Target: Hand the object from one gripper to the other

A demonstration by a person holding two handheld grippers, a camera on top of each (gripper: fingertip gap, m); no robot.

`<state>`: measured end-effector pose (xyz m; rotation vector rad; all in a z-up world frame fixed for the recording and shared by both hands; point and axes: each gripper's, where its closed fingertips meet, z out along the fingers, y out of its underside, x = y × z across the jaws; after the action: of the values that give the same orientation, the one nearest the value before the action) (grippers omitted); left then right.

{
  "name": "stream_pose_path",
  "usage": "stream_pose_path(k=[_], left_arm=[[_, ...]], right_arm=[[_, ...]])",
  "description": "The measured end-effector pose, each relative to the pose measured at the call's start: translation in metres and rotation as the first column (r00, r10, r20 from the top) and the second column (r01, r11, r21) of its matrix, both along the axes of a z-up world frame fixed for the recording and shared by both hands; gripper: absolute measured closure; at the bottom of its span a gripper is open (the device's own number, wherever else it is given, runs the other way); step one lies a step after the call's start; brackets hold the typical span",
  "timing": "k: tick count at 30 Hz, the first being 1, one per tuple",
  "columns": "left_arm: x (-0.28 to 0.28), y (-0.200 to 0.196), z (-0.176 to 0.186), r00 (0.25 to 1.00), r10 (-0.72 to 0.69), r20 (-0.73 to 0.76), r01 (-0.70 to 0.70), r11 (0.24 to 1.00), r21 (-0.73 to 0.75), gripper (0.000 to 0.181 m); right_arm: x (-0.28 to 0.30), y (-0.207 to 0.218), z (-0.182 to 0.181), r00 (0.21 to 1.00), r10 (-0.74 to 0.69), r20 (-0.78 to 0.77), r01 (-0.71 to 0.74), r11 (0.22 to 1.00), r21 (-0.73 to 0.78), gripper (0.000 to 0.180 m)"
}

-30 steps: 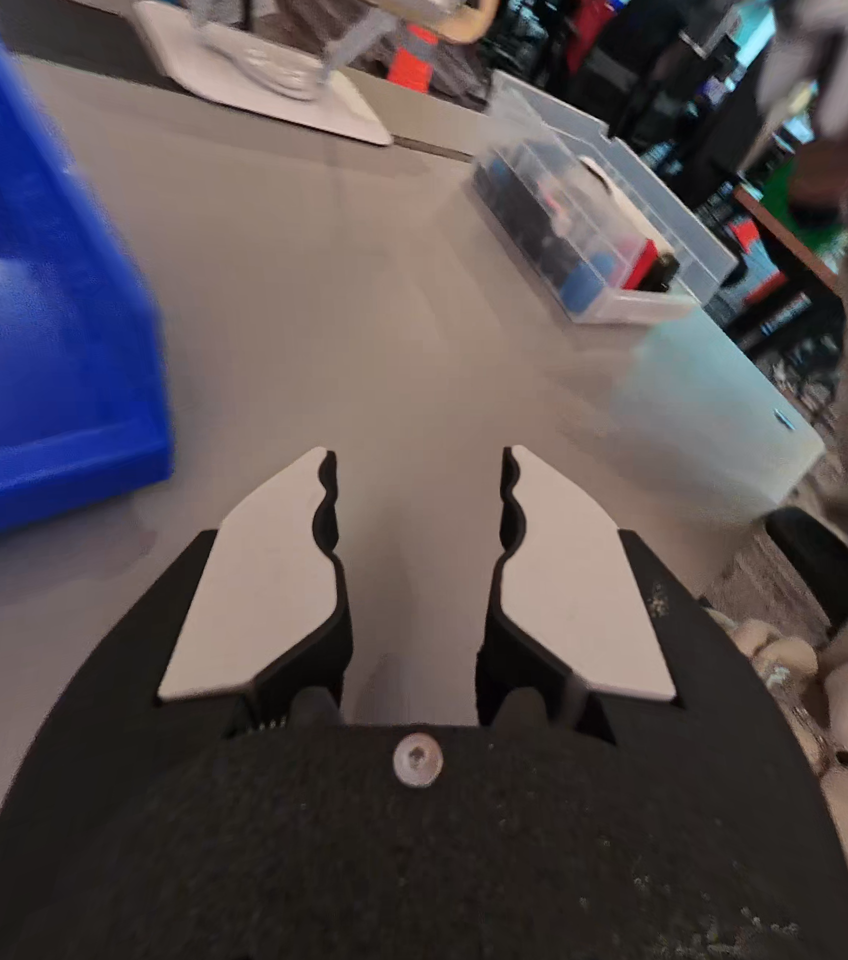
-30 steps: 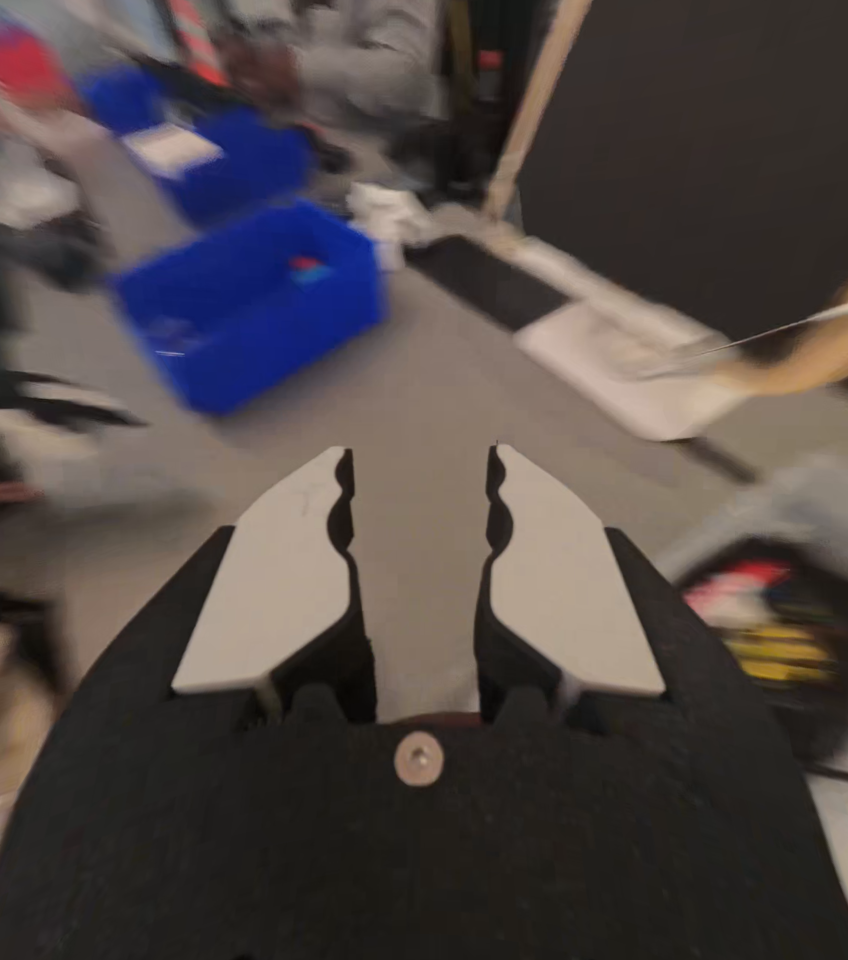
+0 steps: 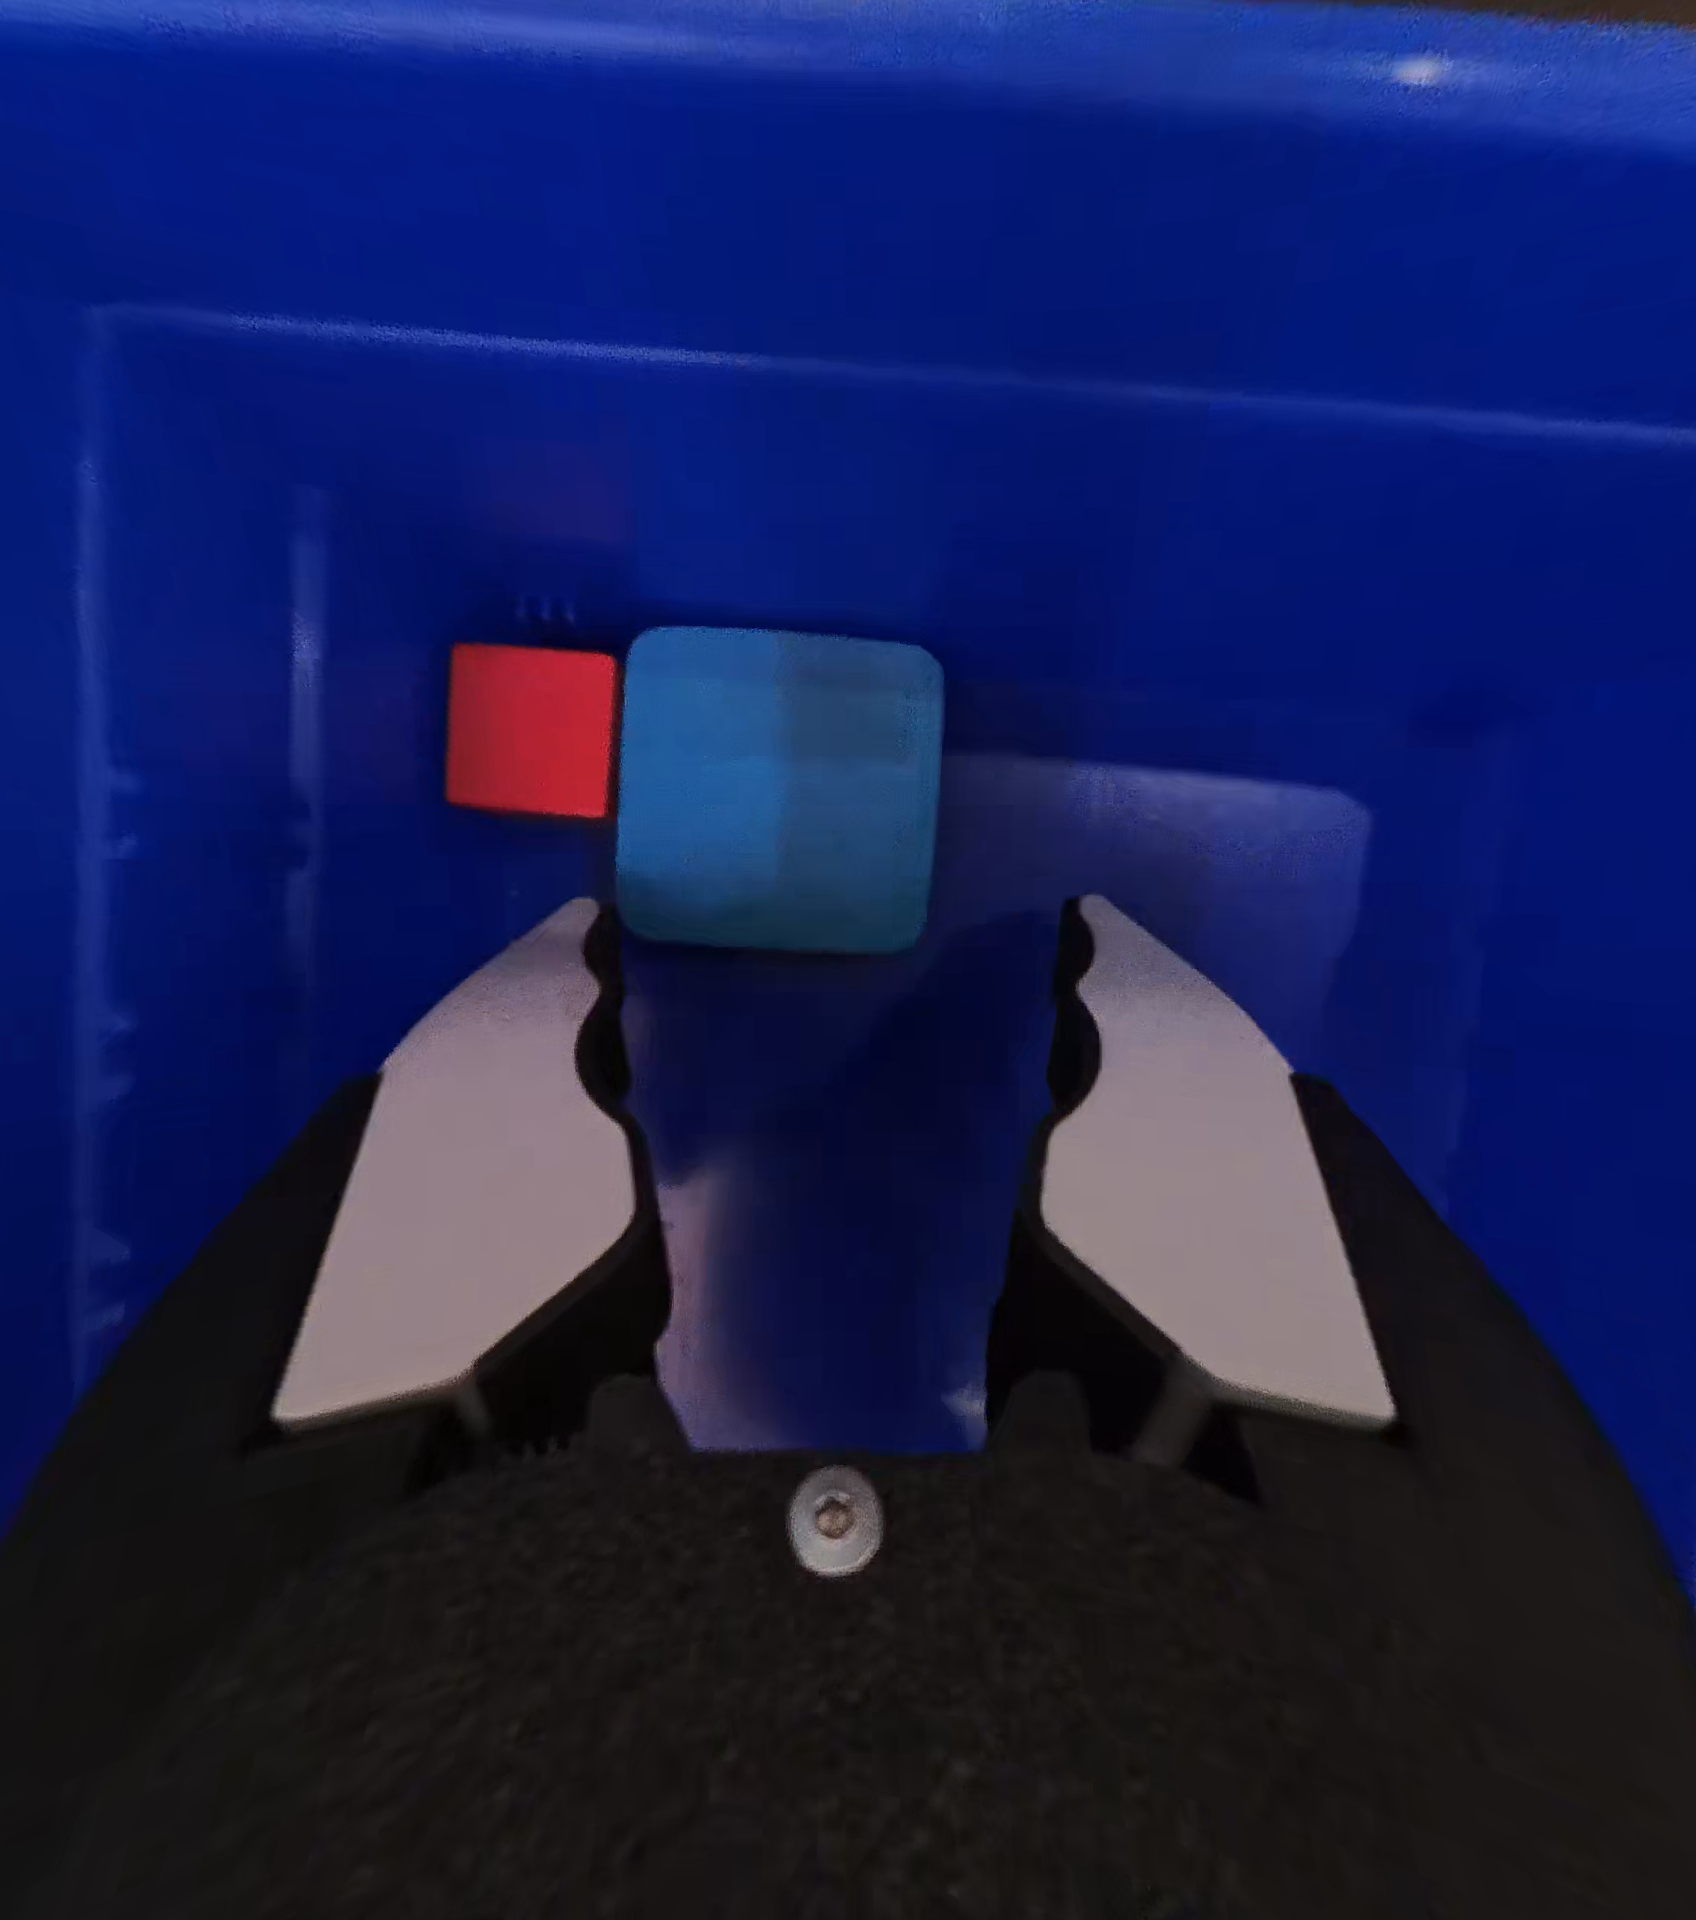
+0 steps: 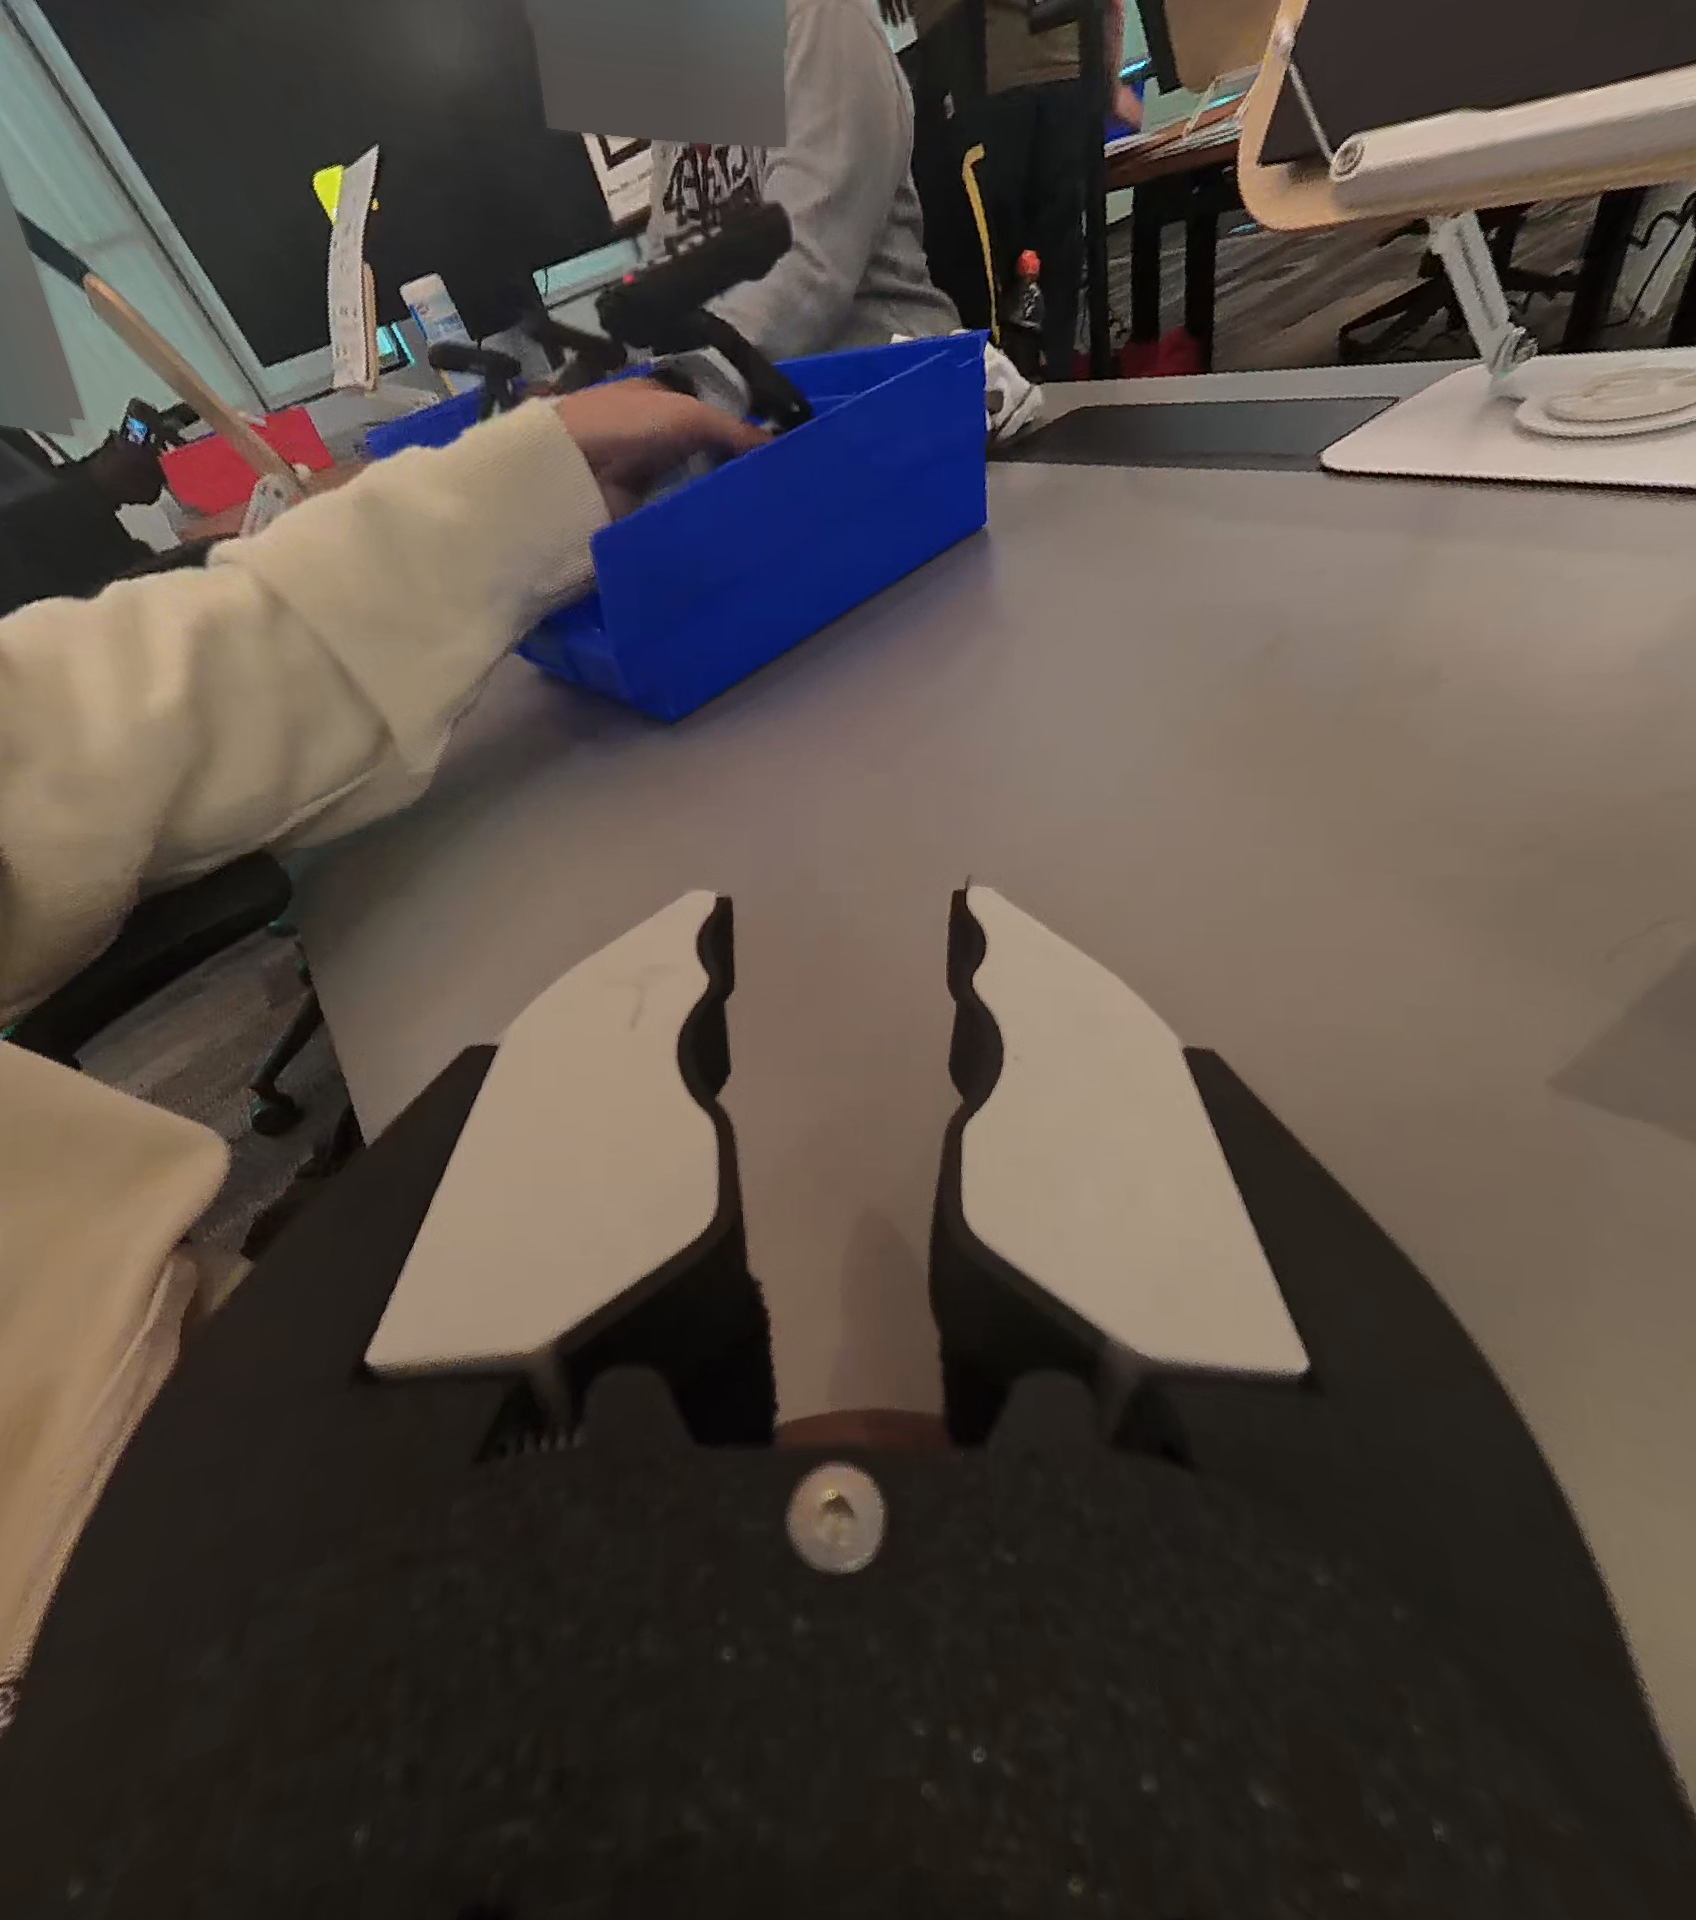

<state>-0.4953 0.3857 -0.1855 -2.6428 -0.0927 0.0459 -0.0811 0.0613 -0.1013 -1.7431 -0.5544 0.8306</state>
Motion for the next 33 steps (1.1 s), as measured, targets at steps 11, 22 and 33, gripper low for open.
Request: stream_pose_path(k=[11, 22, 33], left_arm=[[-0.009, 0.014, -0.007, 1.000, 0.016, -0.011, -0.015, 0.995, 0.096, 0.121], [-0.004, 0.013, -0.006, 0.999, -0.039, -0.030, 0.042, 0.993, 0.108, 0.121], [0.001, 0.016, 0.032, 0.977, -0.096, -0.193, 0.142, 0.960, 0.240, 0.122]], right_arm=[[-0.009, 0.006, -0.014, 0.999, 0.032, 0.002, -0.031, 0.997, -0.074, 0.143], [-0.006, 0.008, -0.018, 0.999, 0.009, 0.035, -0.007, 0.997, -0.075, 0.143], [-0.010, -0.001, -0.021, 0.996, 0.029, 0.086, -0.024, 0.998, -0.058, 0.143]])
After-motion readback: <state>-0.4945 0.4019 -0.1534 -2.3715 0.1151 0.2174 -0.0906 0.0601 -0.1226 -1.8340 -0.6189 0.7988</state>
